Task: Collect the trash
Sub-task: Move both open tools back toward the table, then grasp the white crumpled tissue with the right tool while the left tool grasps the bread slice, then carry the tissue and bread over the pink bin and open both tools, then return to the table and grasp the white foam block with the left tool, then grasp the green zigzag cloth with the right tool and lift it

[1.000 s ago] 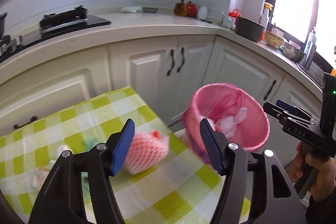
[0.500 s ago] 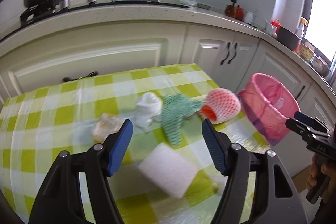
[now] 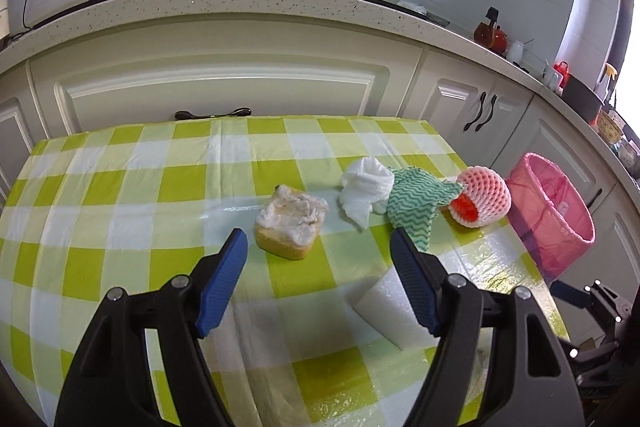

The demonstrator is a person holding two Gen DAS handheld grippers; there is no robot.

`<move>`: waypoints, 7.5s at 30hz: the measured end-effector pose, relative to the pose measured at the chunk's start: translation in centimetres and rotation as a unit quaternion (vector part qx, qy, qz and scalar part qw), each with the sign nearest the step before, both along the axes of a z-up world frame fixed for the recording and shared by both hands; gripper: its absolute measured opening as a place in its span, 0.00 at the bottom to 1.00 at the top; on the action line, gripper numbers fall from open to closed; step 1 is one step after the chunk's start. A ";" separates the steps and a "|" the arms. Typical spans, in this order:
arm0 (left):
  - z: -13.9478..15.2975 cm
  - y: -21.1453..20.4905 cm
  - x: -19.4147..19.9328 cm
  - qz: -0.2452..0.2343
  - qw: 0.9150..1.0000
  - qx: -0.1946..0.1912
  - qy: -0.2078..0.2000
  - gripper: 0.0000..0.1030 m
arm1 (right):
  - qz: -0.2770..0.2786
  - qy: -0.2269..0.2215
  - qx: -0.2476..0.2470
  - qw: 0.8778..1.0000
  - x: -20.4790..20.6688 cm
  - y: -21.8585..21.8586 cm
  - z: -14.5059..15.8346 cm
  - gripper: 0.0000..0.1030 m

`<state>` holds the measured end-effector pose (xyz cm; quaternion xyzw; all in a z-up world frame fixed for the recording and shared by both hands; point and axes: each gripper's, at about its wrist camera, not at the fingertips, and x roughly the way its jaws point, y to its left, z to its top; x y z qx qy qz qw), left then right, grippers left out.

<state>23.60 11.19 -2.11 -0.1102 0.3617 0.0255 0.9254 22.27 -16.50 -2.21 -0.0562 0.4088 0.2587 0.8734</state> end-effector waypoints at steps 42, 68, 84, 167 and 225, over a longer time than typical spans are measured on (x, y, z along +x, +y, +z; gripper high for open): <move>-7.3 2.3 7.2 -0.064 0.993 -0.001 0.097 0.41 | 0.015 0.051 -0.030 0.998 1.7 2.0 -3.8 0.31; 3.5 -1.8 3.1 -0.062 0.998 0.024 0.000 0.40 | -0.079 -0.017 0.022 0.996 4.0 -4.3 1.7 0.31; 7.5 -18.3 9.8 -0.198 0.979 0.014 -0.038 0.40 | -0.196 -0.070 0.047 0.977 8.7 -16.8 6.3 0.31; -6.3 -4.7 2.1 -0.013 0.988 0.042 0.150 0.60 | -0.073 -0.016 0.012 0.997 9.8 -3.2 1.7 0.75; -3.9 -0.9 0.2 0.000 0.995 -0.010 0.104 0.60 | 0.028 0.025 -0.009 0.999 12.0 9.0 -2.8 0.10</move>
